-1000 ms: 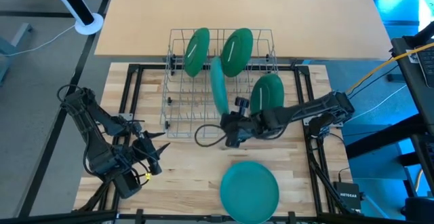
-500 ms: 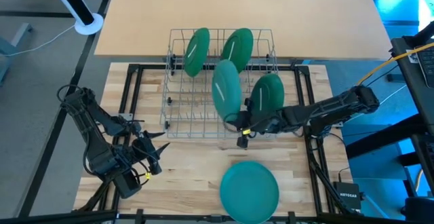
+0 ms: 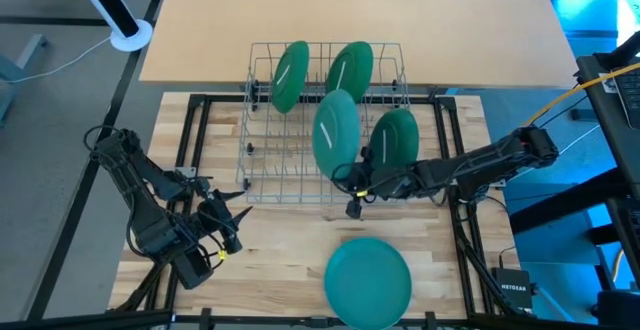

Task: Sort dishes
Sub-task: Put the top light green plate in the dish rack, then put the light green plate in the dish rack

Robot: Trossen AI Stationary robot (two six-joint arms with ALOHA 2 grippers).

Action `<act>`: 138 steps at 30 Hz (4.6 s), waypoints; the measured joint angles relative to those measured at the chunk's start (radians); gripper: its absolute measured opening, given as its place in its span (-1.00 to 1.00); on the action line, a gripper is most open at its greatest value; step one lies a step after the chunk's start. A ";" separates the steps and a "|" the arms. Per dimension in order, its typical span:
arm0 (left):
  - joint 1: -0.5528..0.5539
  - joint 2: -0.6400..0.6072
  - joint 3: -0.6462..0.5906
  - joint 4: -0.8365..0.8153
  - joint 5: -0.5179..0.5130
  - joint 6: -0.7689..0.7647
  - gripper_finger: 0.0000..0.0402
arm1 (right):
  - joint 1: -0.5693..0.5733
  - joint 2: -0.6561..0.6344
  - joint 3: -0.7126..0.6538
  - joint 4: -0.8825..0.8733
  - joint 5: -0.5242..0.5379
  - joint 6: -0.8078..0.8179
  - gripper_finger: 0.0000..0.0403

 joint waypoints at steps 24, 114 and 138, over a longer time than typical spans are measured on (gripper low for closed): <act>0.000 0.000 0.000 0.000 0.000 0.005 -0.14 | 0.000 -0.045 0.001 -0.016 -0.007 0.035 -0.95; -0.001 0.000 0.000 0.004 0.001 0.023 -0.14 | 0.027 -0.175 0.170 -0.588 -0.200 0.391 -0.38; 0.061 0.267 0.000 0.854 0.187 -0.003 -0.14 | 0.488 -0.158 0.341 -0.630 -0.135 0.298 -0.38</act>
